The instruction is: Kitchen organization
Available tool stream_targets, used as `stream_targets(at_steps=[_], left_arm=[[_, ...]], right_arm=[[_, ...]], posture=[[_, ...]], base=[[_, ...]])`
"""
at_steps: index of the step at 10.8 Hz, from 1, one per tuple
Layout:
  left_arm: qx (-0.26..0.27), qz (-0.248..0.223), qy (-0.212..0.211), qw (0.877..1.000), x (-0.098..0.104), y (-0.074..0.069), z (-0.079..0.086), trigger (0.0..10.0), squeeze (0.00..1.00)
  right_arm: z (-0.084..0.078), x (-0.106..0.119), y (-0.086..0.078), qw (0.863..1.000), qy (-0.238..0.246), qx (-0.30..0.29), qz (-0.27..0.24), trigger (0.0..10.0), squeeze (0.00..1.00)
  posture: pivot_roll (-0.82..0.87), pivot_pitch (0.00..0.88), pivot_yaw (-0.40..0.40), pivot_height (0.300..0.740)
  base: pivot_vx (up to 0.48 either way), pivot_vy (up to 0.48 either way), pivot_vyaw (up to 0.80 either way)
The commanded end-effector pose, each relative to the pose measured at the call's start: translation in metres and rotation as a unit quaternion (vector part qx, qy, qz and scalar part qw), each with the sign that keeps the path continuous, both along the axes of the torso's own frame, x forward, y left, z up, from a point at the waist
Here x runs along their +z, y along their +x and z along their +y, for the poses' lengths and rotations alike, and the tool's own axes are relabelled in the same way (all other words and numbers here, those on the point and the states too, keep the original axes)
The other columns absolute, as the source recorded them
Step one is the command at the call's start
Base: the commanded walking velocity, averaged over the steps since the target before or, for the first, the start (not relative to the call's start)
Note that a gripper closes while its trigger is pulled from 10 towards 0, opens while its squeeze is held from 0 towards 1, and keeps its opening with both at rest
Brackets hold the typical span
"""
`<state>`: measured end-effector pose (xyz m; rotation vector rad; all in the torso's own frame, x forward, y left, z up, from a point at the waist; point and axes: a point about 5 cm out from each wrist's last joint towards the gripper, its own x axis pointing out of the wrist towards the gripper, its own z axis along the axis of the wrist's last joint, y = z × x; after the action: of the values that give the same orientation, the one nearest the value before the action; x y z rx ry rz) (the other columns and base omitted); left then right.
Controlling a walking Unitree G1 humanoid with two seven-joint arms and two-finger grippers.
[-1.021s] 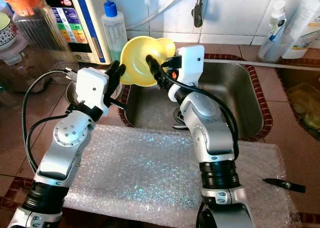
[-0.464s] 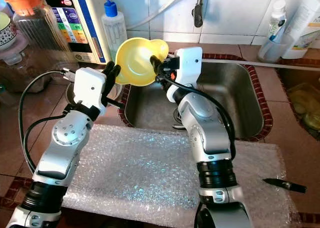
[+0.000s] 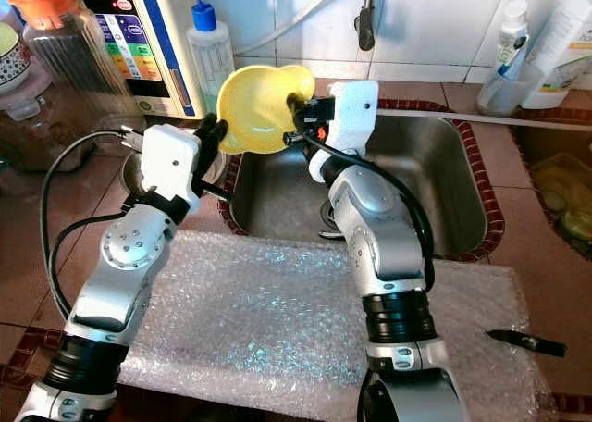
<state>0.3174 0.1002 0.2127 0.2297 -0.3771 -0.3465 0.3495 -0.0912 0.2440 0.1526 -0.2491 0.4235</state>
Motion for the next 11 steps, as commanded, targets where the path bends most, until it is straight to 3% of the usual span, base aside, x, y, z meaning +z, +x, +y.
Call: stream_targets(at_steps=[1, 2, 4, 7, 9, 11], left_arm=[[0.005, -0.022, -0.008, 1.000, 0.009, -0.002, 0.006, 10.0, 1.00], [-0.037, -0.019, -0.026, 0.999, 0.010, -0.007, -0.001, 10.0, 1.00], [-0.094, -0.012, -0.015, 0.995, 0.009, -0.013, -0.010, 10.0, 1.00], [-0.169, 0.029, -0.018, 0.985, 0.005, -0.021, -0.015, 10.0, 1.00], [-0.227, 0.111, 0.012, 0.967, -0.017, -0.030, -0.020, 10.0, 1.00], [-0.257, 0.136, 0.045, 0.956, -0.027, -0.037, -0.024, 10.0, 1.00]], right_arm=[[-0.012, -0.003, 0.003, 1.000, -0.006, -0.023, 0.006, 0.0, 0.00], [-0.015, -0.002, 0.006, 0.999, -0.006, -0.035, 0.005, 0.0, 0.00], [-0.022, -0.002, 0.009, 0.998, -0.017, -0.060, 0.000, 0.0, 0.00], [-0.045, -0.005, 0.017, 0.991, -0.061, -0.121, -0.010, 0.0, 0.00], [-0.069, -0.024, 0.022, 0.978, -0.124, -0.169, 0.019, 0.0, 0.00], [-0.079, -0.042, 0.023, 0.972, -0.125, -0.191, 0.050, 0.0, 0.00]], posture=[[-0.12, 0.157, 0.058, 0.740], [-0.11, 0.153, 0.057, 0.740], [-0.11, 0.148, 0.056, 0.740], [-0.11, 0.151, 0.058, 0.740], [-0.11, 0.152, 0.059, 0.740], [-0.12, 0.154, 0.062, 0.740]], base=[[0.000, 0.000, 0.00], [0.000, 0.000, 0.00], [0.000, 0.000, 0.00], [0.000, 0.000, 0.00], [0.000, 0.000, 0.00], [0.000, 0.000, 0.00]])
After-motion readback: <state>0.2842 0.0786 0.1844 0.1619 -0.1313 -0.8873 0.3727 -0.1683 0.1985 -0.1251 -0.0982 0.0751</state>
